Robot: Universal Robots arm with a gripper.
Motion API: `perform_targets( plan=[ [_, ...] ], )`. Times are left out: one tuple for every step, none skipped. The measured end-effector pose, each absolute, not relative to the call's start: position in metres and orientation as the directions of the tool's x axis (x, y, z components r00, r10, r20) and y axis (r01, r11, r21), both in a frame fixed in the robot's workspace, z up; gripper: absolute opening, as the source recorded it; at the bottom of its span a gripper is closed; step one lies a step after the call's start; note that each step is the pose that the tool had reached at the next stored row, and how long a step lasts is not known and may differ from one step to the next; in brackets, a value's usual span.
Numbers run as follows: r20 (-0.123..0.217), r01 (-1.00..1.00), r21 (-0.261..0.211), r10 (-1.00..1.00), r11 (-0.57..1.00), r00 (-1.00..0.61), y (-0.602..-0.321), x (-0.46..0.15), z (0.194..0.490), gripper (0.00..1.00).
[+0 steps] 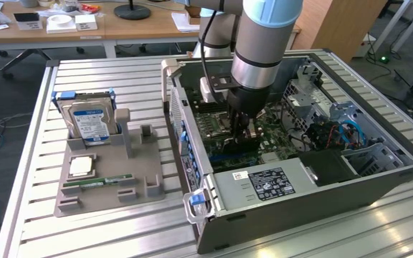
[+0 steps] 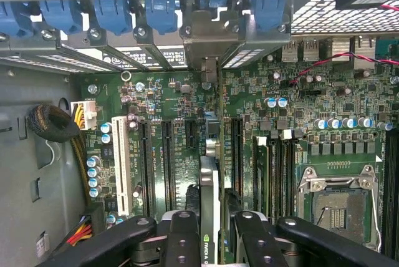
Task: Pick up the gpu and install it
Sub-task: 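Insert the gpu into the slot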
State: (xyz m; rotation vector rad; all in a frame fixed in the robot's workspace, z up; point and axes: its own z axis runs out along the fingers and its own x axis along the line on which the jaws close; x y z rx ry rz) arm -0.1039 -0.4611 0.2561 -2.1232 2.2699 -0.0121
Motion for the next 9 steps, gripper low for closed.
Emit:
perform_targets(
  plan=[
    [-0.019,-0.997,-0.029,-0.998,0.067,-0.066,-0.4611,-0.1039,0.2561,0.27],
    [-0.019,-0.997,-0.029,-0.998,0.067,-0.066,-0.4611,-0.1039,0.2561,0.27],
    [-0.019,-0.997,-0.029,-0.998,0.067,-0.066,-0.4611,-0.1039,0.256,0.27],
    [-0.019,-0.997,-0.028,-0.998,0.067,-0.066,-0.4611,-0.1039,0.2558,0.27],
    [-0.019,-0.997,-0.029,-0.998,0.067,-0.066,-0.4611,-0.1039,0.2554,0.27],
    [-0.018,-0.997,-0.029,-0.998,0.067,-0.066,-0.4611,-0.1038,0.2553,0.27],
    [-0.018,-0.997,-0.029,-0.998,0.067,-0.066,-0.4611,-0.1039,0.2553,0.27],
    [-0.018,-0.997,-0.029,-0.998,0.067,-0.066,-0.4611,-0.1039,0.2553,0.27],
    [-0.018,-0.997,-0.029,-0.998,0.067,-0.066,-0.4611,-0.1038,0.2553,0.27]
  ],
)
